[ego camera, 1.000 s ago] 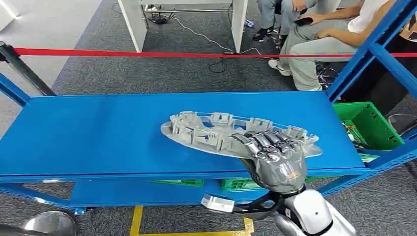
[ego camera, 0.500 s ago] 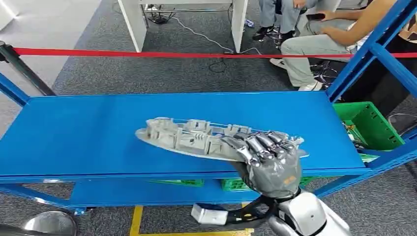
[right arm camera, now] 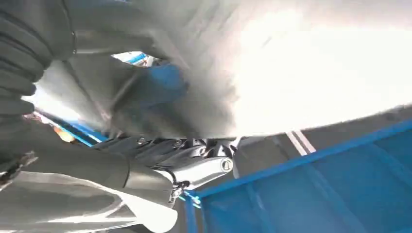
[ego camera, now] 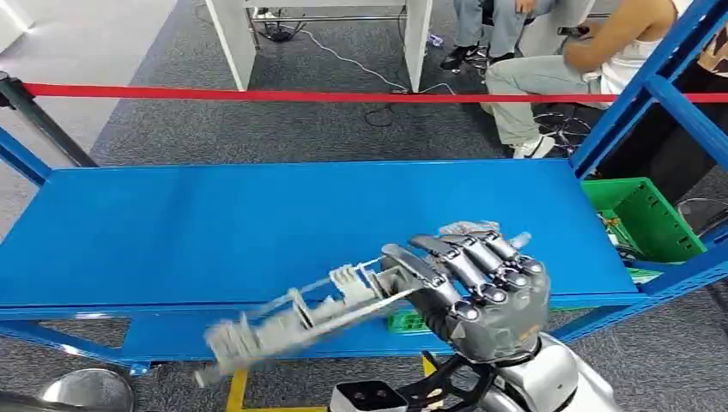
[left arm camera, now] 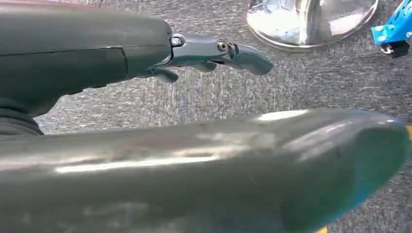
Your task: Take the parts from the cabinet and place them on the table.
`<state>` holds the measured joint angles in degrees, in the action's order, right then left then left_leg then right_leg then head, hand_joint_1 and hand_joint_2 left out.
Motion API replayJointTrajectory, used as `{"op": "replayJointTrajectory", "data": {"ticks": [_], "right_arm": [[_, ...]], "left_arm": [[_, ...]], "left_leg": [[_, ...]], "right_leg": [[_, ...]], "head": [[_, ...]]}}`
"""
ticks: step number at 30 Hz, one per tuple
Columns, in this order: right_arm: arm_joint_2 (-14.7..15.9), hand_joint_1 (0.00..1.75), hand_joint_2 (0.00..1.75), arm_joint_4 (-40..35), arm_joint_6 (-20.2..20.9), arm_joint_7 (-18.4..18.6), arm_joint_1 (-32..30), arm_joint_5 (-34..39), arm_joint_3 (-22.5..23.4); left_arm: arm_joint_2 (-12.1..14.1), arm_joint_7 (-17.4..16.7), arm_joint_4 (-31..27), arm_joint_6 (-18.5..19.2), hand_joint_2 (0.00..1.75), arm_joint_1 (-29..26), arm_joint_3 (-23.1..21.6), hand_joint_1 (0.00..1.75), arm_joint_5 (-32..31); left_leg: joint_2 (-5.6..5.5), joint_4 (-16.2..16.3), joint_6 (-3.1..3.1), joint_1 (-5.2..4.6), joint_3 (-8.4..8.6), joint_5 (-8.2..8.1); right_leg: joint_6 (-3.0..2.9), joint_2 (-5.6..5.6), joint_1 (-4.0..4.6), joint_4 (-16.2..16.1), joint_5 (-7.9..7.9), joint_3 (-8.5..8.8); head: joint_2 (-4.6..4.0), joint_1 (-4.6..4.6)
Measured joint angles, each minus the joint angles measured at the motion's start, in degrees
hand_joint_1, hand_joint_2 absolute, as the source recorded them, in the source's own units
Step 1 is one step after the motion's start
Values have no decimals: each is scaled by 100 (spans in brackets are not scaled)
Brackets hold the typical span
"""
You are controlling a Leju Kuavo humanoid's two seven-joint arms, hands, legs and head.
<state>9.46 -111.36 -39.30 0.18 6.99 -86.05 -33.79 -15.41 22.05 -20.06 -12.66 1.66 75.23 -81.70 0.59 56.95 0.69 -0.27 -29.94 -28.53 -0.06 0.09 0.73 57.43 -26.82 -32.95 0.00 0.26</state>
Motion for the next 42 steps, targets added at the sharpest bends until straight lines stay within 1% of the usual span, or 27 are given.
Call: {"op": "replayJointTrajectory", "data": {"ticks": [8, 36, 37, 42], "right_arm": [[2, 175, 175, 107, -9, 17, 9, 127, -31], [4, 175, 175, 208, -9, 13, 14, 148, -35], [4, 175, 175, 219, -9, 9, 12, 157, -35], [2, 175, 175, 223, -9, -105, 7, 324, -22]], "left_arm": [[7, -17, 0, 15, 0, -2, 0, 0, 7], [35, -18, 2, 31, 0, -4, 0, 0, -35], [42, -20, 2, 28, 175, -4, 0, 0, -39], [37, -24, 2, -2, 175, -4, 0, 0, 0]], "left_leg": [[0, 0, 0, 0, 0, -1], [0, 0, 1, 0, -1, -1], [0, 0, 1, 0, -1, -1], [0, 0, 1, 0, -1, -1]], "right_leg": [[0, 1, 0, 0, 0, -1], [0, 0, 0, 0, 0, -1], [0, 0, 0, 0, 0, -1], [0, 0, 0, 0, 0, -1]], "head": [[0, 2], [0, 0], [0, 0], [0, 0]]}}
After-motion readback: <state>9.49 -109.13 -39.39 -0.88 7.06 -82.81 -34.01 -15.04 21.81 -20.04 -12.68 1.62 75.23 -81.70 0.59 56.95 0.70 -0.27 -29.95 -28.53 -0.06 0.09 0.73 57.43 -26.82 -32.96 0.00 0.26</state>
